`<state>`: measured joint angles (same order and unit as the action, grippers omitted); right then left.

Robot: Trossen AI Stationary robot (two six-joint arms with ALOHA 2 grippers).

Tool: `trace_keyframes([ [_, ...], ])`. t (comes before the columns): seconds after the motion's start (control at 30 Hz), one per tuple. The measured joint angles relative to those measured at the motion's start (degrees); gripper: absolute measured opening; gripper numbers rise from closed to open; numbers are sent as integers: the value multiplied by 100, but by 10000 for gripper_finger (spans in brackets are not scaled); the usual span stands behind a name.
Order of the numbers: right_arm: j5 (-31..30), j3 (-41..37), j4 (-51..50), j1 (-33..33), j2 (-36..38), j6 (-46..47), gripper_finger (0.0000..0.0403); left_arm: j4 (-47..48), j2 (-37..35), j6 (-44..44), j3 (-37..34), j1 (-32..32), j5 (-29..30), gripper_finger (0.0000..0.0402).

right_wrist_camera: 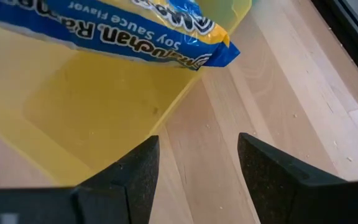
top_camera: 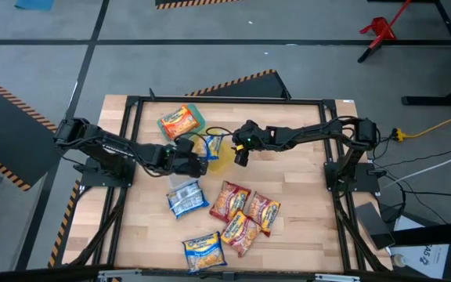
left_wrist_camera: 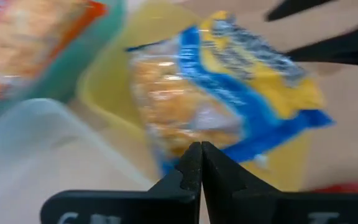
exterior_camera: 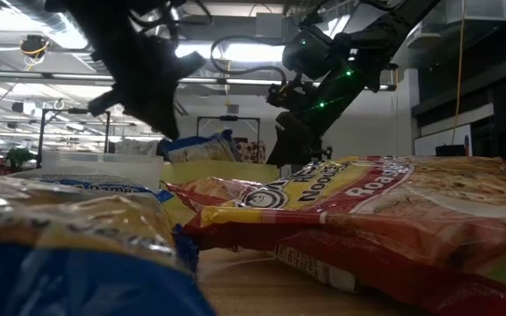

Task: Sort Maruchan noodles
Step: Put the bottom blue noodle pack into the yellow bin

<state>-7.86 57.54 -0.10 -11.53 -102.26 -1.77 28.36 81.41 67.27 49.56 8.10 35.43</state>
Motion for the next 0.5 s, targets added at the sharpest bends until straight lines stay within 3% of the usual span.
trace_keyframes([
  [0.1,0,0,8,0,0,-1,207,-469,0,-78,0,0,-325,0],
  [0.23,0,0,68,0,0,-1,207,-1182,0,-458,14,53,-336,0],
  [0.3,0,0,64,0,0,-1,207,-864,-64,-451,133,68,-253,0],
  [0.5,2,0,26,0,0,-1,207,1262,-249,458,593,225,449,0],
])
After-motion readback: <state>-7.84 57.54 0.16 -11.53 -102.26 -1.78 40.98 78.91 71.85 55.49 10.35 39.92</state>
